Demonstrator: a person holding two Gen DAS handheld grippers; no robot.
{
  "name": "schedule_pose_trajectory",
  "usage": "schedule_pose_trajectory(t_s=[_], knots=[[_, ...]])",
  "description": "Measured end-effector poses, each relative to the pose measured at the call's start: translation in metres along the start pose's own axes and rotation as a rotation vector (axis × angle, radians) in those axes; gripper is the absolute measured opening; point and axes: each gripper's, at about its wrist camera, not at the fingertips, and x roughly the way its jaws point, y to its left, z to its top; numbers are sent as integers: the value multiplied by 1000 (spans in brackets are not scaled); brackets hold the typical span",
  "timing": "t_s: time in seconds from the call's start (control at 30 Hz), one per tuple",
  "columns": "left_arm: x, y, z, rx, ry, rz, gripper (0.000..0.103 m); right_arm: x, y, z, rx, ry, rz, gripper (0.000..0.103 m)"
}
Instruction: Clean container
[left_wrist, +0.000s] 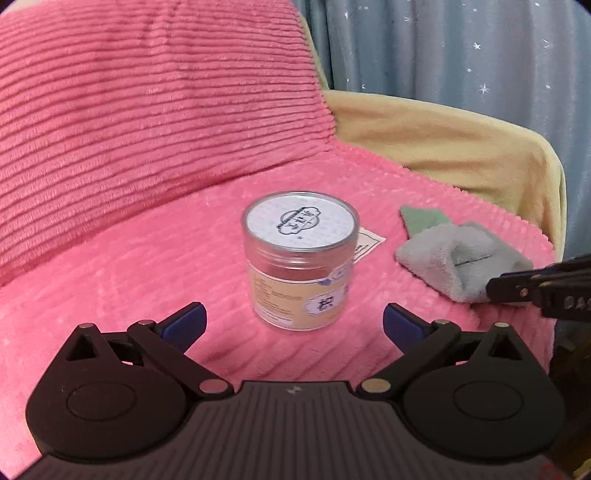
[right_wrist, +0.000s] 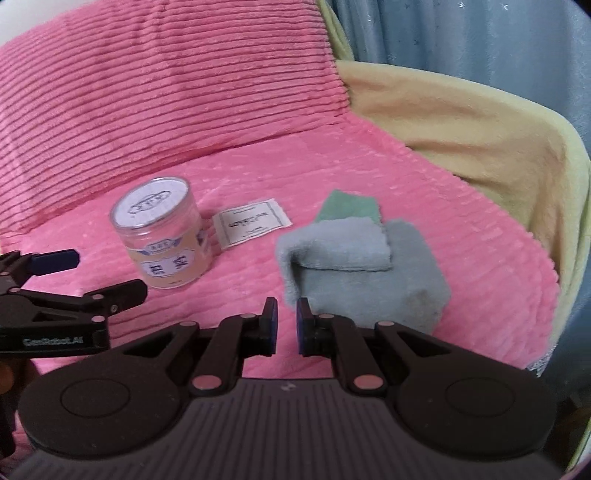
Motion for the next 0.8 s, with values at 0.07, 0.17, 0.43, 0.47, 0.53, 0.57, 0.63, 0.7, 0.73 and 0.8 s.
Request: schedule_pose_trajectory(t_s=[0.07,0.17,0.43,0.47,0.53,0.57,0.63,0.7,0.73,0.8], knots=[[0,-6,2,0,5,14,102,1,0,0,3,2,-4,7],[0,-15,3,24,20,19,102,4,-1,1,7,5,-10,7],[2,-24,3,5,40,-2,102,7,1,1,21,17,-27,7],[3,-24,3,1,42,-2,102,8,1,0,22,20,-29,7],[3,-24,3,-13,43,1,102,9,1,0,26,25,-31,7],[4,-23,3,-20,47,1,102,9,1,0,30,22,-31,7],[5,-22,3,-30,50,4,102,8,2,0,32,20,-24,7],[6,-22,3,-34,51,9,102,9,2,0,30,22,-20,7],[6,-22,3,-30,49,13,102,9,2,0,30,23,-18,7],[6,-22,3,-29,50,14,102,10,2,0,28,27,-15,7]])
